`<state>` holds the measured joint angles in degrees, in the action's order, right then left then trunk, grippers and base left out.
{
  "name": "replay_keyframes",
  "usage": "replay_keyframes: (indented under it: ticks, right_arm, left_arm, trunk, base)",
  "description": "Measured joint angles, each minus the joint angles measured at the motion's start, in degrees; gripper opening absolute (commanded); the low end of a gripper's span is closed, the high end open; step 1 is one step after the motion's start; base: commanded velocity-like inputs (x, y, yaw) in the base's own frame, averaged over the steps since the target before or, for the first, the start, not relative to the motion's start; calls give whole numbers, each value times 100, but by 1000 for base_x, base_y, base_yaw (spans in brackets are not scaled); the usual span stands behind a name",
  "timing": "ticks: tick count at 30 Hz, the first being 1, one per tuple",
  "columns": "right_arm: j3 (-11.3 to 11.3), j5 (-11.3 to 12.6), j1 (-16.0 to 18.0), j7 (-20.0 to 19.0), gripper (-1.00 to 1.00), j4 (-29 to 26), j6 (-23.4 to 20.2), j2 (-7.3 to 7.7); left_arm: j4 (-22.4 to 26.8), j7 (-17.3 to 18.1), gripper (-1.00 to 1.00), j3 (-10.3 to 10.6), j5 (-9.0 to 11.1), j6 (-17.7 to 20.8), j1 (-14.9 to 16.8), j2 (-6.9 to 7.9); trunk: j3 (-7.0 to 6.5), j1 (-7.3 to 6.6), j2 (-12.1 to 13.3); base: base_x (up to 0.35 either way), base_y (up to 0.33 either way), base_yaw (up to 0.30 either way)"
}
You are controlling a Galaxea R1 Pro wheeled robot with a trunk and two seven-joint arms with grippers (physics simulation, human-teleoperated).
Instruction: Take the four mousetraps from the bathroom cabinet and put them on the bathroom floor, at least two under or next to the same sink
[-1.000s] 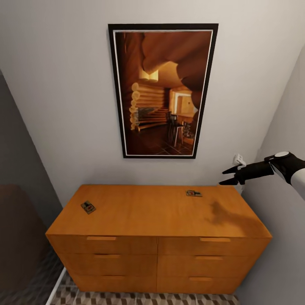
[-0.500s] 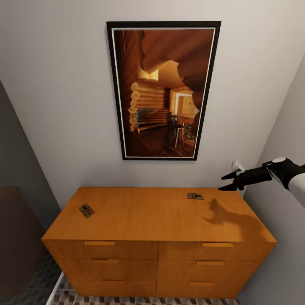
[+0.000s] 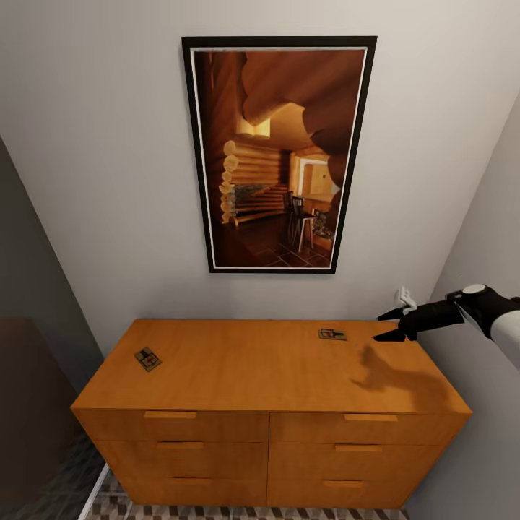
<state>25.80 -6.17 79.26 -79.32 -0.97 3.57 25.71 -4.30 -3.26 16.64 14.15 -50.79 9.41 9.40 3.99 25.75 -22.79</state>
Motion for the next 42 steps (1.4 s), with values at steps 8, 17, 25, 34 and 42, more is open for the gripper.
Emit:
replay_keyframes:
  ticks: [8, 17, 25, 34, 42]
  right_arm:
    - [0, 0, -10, 47, 100, -4, 106, 319]
    - [-11, 4, -12, 710, 100, -4, 215, 420]
    - [-19, 24, -12, 820, 100, -9, 218, 220]
    - [-11, 26, -12, 808, 100, 3, 210, 91]
    - [-17, 27, -19, 799, 100, 3, 213, 82]
  left_arm:
    - [0, 0, 100, 0, 0, 4, -1, 10]
    - [0, 0, 100, 0, 0, 8, 0, 8]
    - [-1, 0, 100, 0, 0, 9, 1, 11]
    - [-5, 0, 100, 0, 0, 9, 0, 12]
    - [-10, 6, 100, 3, 0, 2, -32, 25]
  trunk:
    - [0, 0, 0]
    - [0, 0, 0]
    - [0, 0, 1]
    - [0, 0, 0]
    - [0, 0, 0]
  base:
    - [0, 0, 0]
    - [0, 0, 0]
    - [0, 0, 0]
    - [0, 0, 0]
    - [0, 0, 0]
